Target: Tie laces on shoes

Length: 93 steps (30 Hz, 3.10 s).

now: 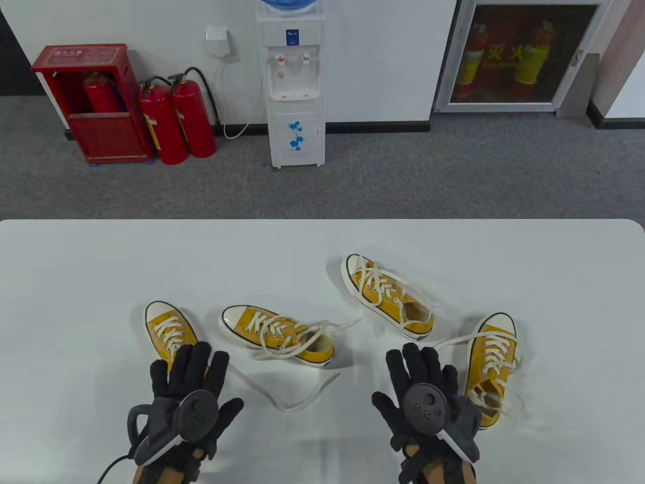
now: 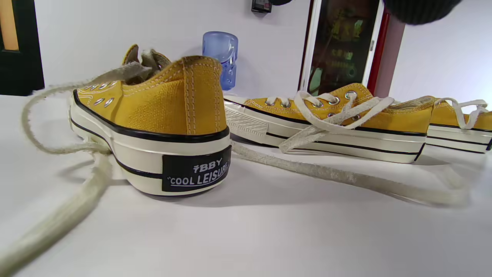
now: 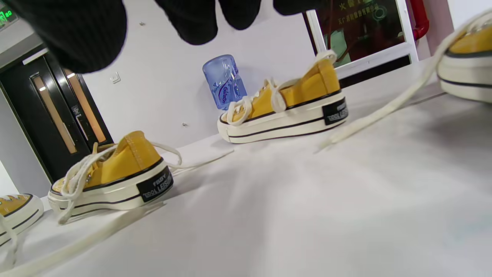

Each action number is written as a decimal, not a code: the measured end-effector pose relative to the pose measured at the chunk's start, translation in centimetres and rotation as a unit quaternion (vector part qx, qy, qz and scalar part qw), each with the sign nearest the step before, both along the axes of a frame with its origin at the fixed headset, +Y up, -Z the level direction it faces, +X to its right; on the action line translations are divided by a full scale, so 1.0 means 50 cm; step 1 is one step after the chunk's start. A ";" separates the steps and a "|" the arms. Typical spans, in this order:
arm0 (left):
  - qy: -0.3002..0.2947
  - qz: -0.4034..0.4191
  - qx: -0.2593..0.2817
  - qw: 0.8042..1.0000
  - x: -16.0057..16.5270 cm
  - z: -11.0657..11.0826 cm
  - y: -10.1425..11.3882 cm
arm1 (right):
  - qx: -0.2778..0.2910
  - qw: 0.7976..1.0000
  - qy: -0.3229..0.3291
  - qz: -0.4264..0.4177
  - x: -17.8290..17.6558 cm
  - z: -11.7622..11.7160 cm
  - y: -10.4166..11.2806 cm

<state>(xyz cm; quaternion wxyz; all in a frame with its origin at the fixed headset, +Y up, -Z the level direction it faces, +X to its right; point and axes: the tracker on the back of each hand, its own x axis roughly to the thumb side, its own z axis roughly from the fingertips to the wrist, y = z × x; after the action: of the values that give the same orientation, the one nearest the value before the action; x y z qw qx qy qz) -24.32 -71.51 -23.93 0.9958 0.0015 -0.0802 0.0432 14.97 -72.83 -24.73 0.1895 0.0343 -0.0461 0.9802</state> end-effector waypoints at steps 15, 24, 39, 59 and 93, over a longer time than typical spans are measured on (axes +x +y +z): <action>0.007 0.002 -0.021 1.000 -0.005 -0.007 -0.007 | -0.001 1.000 -0.003 -0.005 0.005 0.000 -0.001; 0.009 0.004 -0.014 1.000 -0.005 -0.004 0.001 | 0.000 1.000 -0.002 -0.008 0.006 0.002 0.000; 0.024 0.016 -0.052 0.998 0.027 -0.034 0.020 | -0.011 1.000 0.000 -0.004 0.007 0.005 0.000; 0.075 0.125 -0.111 0.983 0.115 -0.101 0.064 | -0.020 1.000 0.001 0.000 0.004 0.005 0.001; 0.215 0.028 -0.163 0.963 0.240 -0.241 -0.049 | -0.029 0.999 0.022 0.001 -0.010 0.005 -0.002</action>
<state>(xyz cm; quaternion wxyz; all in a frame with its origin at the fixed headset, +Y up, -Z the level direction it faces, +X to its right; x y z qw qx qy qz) -12.33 -73.98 -36.00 0.9748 -0.1496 0.1437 0.0822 14.46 -72.95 -24.46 0.1901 0.0502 -0.0131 0.9804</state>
